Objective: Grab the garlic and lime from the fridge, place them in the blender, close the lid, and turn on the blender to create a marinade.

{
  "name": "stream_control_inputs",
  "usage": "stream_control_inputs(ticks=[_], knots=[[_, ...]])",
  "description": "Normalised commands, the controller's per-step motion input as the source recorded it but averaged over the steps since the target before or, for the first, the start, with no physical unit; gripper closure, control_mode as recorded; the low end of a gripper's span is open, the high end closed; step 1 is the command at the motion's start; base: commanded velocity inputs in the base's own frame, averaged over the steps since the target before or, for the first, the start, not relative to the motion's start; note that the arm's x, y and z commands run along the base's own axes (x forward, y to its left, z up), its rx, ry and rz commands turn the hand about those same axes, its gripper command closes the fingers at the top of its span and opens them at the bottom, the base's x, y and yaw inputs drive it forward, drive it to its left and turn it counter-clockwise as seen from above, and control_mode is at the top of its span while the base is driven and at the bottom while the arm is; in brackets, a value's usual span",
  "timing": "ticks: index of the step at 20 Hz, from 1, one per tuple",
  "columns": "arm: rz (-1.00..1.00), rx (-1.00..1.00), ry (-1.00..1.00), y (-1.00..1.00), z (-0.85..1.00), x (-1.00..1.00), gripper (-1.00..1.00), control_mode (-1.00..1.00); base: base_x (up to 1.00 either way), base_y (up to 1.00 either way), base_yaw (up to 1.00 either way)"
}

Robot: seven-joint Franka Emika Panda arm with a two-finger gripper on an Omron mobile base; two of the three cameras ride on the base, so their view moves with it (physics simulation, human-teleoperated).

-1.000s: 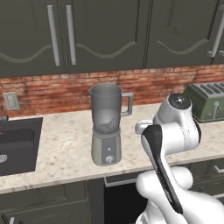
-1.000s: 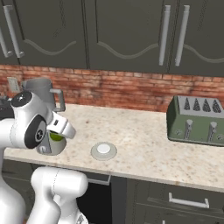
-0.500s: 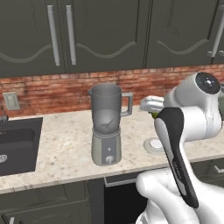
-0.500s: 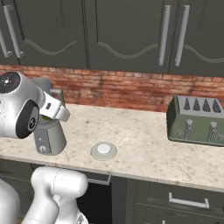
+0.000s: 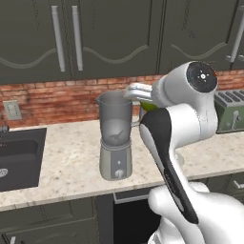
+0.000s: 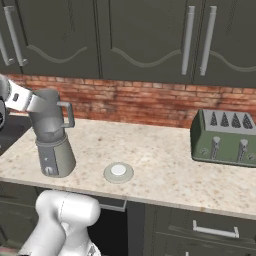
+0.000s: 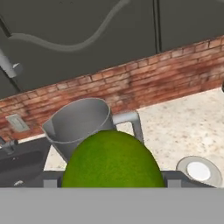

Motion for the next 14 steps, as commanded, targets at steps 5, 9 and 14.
stream_control_inputs(ticks=[5,9,14], knots=[[0.0,0.0,0.01,0.72,0.03,0.68,1.0,-1.0,0.0,0.0,0.0],[0.02,0.0,0.02,0.04,0.0,0.77,1.0,-1.0,0.0,0.0,0.0],[0.06,0.0,0.15,0.0,-0.17,0.83,1.0,-1.0,0.0,0.0,0.0]])
